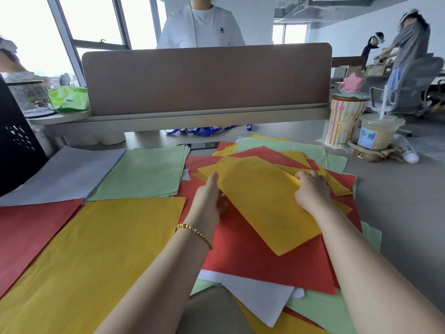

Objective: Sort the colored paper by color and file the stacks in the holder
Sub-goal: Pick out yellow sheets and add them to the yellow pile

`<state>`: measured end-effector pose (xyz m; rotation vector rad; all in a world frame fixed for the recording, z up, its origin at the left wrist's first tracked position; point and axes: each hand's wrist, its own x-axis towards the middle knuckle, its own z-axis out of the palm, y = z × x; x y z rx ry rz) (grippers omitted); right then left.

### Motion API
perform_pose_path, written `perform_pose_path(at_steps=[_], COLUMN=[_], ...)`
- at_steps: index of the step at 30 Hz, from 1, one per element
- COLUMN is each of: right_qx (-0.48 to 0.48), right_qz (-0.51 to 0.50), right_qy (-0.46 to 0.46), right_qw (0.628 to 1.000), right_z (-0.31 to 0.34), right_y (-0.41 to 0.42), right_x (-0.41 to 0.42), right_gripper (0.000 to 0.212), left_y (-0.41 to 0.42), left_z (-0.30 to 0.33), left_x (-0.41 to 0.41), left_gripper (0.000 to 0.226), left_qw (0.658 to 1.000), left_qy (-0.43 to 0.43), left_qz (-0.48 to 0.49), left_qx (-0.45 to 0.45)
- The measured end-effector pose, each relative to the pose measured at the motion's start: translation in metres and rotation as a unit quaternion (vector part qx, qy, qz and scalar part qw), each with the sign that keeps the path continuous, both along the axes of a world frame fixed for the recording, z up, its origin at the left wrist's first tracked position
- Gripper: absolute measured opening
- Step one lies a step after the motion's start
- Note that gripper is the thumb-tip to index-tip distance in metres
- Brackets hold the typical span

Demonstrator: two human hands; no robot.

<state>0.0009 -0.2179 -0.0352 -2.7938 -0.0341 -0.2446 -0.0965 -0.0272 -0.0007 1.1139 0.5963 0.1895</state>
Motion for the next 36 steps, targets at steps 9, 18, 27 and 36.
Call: perform_pose_path(at_steps=[9, 18, 27, 36], right_qx=[0.155, 0.271, 0.243, 0.342], right_qz=[0.032, 0.046, 0.082, 0.065], right_qy=[-0.01, 0.037, 0.141, 0.12], right_qw=[0.987, 0.961, 0.956, 0.93], right_z=[0.006, 0.027, 0.038, 0.037], right_y=[-0.001, -0.003, -0.005, 0.007], right_x=[0.005, -0.005, -0.007, -0.015], right_gripper=[0.036, 0.055, 0.05, 0.062], left_y=[0.001, 0.048, 0.04, 0.035], left_z=[-0.005, 0.0, -0.014, 0.027], left_x=[-0.001, -0.001, 0.009, -0.007], left_gripper=[0.019, 0.024, 0.018, 0.048], left_qw=[0.983, 0.995, 0.994, 0.975], left_qy=[-0.048, 0.067, 0.044, -0.109], left_qz=[-0.078, -0.036, -0.007, -0.102], left_qx=[0.161, 0.062, 0.101, 0.163])
